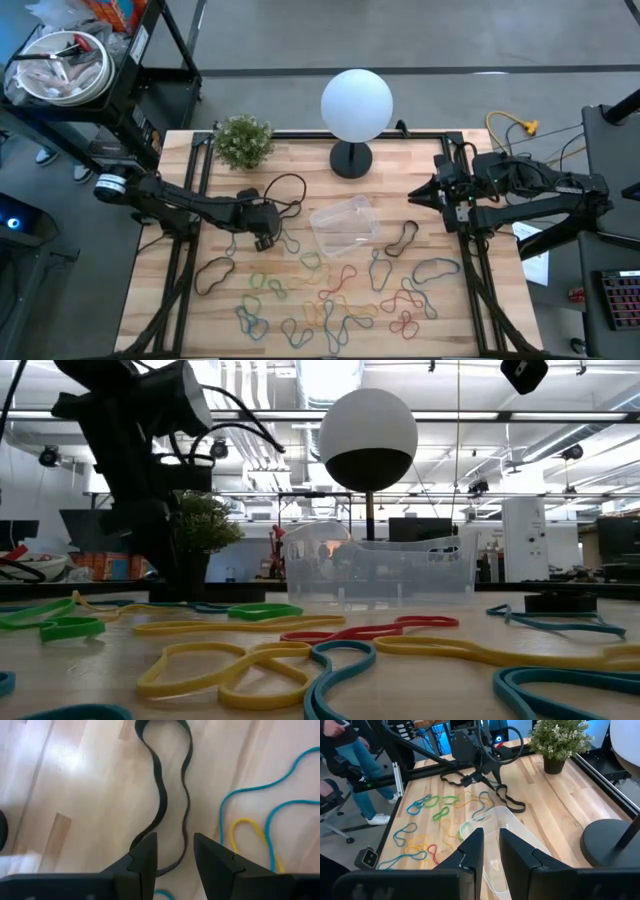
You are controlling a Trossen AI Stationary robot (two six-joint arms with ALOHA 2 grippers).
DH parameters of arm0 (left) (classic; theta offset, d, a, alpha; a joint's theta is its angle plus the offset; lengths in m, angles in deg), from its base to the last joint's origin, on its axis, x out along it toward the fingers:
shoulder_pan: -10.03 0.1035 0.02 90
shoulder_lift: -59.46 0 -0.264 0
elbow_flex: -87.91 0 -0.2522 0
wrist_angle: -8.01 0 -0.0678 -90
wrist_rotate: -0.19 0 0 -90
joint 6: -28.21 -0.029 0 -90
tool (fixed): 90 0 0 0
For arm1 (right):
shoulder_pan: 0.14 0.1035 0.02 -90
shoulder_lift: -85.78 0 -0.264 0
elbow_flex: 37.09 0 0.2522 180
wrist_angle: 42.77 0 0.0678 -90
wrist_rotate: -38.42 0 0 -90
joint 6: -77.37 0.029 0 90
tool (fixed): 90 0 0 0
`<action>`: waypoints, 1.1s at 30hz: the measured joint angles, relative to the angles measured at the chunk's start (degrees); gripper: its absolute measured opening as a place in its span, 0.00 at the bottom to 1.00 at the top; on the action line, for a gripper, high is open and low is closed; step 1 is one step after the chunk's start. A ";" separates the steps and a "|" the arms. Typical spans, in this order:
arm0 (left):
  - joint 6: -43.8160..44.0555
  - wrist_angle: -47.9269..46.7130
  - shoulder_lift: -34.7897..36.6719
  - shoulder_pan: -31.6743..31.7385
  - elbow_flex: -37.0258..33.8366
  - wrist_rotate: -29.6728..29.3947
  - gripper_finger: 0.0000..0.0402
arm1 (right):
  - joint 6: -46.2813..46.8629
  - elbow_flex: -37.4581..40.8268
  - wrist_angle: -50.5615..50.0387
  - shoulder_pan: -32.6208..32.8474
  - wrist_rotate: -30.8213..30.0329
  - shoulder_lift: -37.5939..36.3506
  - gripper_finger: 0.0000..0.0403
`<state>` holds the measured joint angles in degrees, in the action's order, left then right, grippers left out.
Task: Pick and place rubber bands into bin
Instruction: Put the black rubber band into the transparent bin
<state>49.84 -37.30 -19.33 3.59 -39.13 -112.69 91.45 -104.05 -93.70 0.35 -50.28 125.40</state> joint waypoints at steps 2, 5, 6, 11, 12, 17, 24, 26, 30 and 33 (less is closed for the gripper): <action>0.04 0.21 -0.11 0.11 -1.08 0.09 0.28 | -0.19 0.10 -0.02 0.00 0.00 0.00 0.14; 0.43 1.52 -0.17 0.11 -2.37 0.46 0.28 | -0.65 0.12 0.02 0.00 0.00 0.11 0.14; 0.45 1.60 -0.17 0.11 -2.59 0.58 0.28 | -0.75 0.12 0.02 0.00 0.00 0.18 0.14; 0.43 2.49 -0.19 0.60 -2.95 0.85 0.28 | -1.51 0.16 0.02 0.00 0.00 0.39 0.14; 0.25 3.00 -0.21 0.82 -2.95 0.98 0.28 | -1.72 0.16 0.02 0.00 0.00 0.47 0.14; -2.36 6.99 -1.40 2.03 -3.01 3.87 0.28 | -2.29 0.16 0.04 0.00 0.00 0.98 0.14; -2.72 7.83 -4.08 3.46 -3.03 5.83 0.28 | -2.24 0.16 0.09 0.00 0.00 1.44 0.14; -2.74 8.06 -4.59 3.52 -2.95 6.06 0.28 | -2.14 0.16 0.04 0.00 0.00 1.49 0.14; -2.67 8.42 -4.94 3.77 -2.95 7.17 0.25 | -1.86 0.18 0.04 0.00 0.00 1.75 0.14; -2.62 8.57 -4.84 3.83 -2.95 7.60 0.18 | -1.82 0.18 0.07 0.00 0.00 1.81 0.14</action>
<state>47.22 -28.73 -24.17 7.42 -42.08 -105.09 89.64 -103.87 -93.63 0.35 -50.27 127.21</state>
